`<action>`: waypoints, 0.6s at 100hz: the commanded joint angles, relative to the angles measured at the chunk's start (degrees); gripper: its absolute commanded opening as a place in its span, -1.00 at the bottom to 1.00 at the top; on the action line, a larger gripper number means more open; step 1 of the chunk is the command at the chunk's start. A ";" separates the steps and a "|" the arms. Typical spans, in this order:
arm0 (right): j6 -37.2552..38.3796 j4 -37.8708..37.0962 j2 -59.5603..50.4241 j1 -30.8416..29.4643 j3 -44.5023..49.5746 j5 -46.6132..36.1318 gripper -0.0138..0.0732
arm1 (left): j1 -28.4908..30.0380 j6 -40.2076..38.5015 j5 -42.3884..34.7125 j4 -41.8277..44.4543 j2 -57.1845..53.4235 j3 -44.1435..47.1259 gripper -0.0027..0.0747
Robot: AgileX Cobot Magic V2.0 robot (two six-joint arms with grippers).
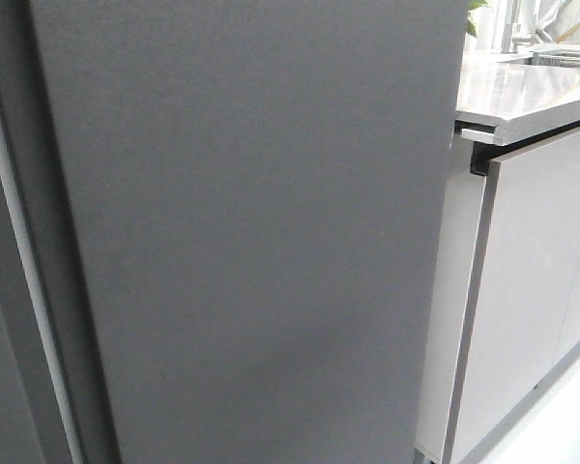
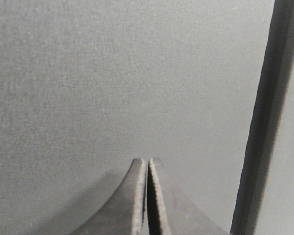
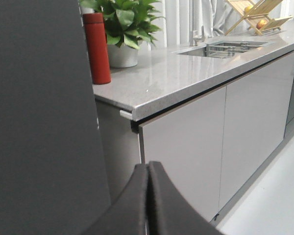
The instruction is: Close fridge door
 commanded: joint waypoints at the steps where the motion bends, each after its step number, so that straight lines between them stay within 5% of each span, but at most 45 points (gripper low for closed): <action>1: 0.10 -2.07 -0.29 1.56 -0.29 -5.35 -0.86 | -0.46 -0.20 -4.40 -0.09 1.09 1.60 -0.99; 60: 0.10 -3.03 -9.50 2.82 9.13 -9.45 -0.86 | -0.46 -0.20 -4.40 -0.09 1.09 1.60 -0.99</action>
